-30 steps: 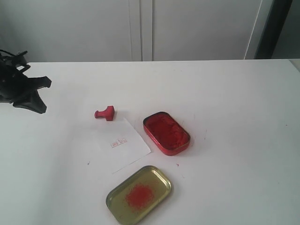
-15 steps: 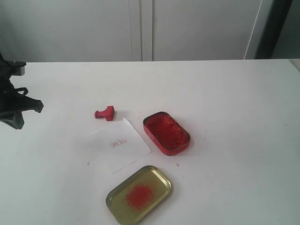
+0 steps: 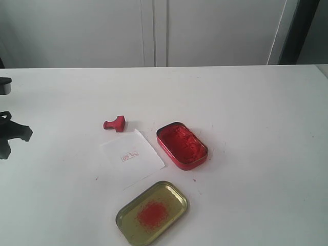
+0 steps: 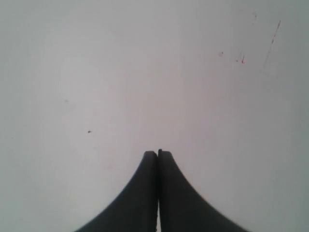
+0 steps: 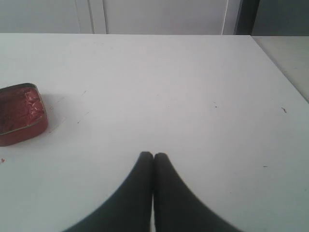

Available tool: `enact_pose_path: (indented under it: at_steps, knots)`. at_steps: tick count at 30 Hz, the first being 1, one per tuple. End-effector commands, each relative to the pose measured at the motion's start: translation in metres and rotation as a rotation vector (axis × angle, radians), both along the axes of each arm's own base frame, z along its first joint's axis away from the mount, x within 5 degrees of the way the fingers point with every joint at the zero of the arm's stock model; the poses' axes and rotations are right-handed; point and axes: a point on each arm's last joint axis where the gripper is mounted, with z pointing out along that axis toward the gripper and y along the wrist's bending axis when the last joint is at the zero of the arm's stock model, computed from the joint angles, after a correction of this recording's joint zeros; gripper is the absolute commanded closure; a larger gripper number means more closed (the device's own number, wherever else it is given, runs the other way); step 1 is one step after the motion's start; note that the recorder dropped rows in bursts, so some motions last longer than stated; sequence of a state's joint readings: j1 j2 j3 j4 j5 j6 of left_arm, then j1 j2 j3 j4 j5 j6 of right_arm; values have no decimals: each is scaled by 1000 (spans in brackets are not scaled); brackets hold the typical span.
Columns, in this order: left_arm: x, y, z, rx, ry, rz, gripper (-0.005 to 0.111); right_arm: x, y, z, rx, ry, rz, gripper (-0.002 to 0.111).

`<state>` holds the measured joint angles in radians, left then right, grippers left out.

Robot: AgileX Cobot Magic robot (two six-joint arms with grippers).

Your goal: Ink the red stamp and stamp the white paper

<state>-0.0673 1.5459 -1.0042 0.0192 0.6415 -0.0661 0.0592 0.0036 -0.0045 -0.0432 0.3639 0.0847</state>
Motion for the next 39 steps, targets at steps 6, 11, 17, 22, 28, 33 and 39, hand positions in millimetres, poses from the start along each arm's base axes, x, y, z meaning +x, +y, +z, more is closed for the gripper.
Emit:
enact_pose_path:
  at_steps: [6,11,17,22,28,33,39]
  knots:
    - [-41,1,9,-14,-34,9,107,0,0,0,-5,-13,1,108]
    - [-60,2,12,-17,-59,12,107,0,0,0,-5,-13,1,108]
    - [-78,3,19,-29,-110,18,107,0,0,0,-5,-13,1,108]
    - [-87,4,22,-31,-132,17,107,0,0,0,-5,-13,1,108]
    - [-90,4,23,-31,-137,17,107,0,0,0,-5,-13,1,108]
    - [-89,4,23,-23,-140,7,107,0,0,0,-5,-13,1,108]
    - [-89,4,23,-23,-140,7,107,0,0,0,-5,-13,1,108]
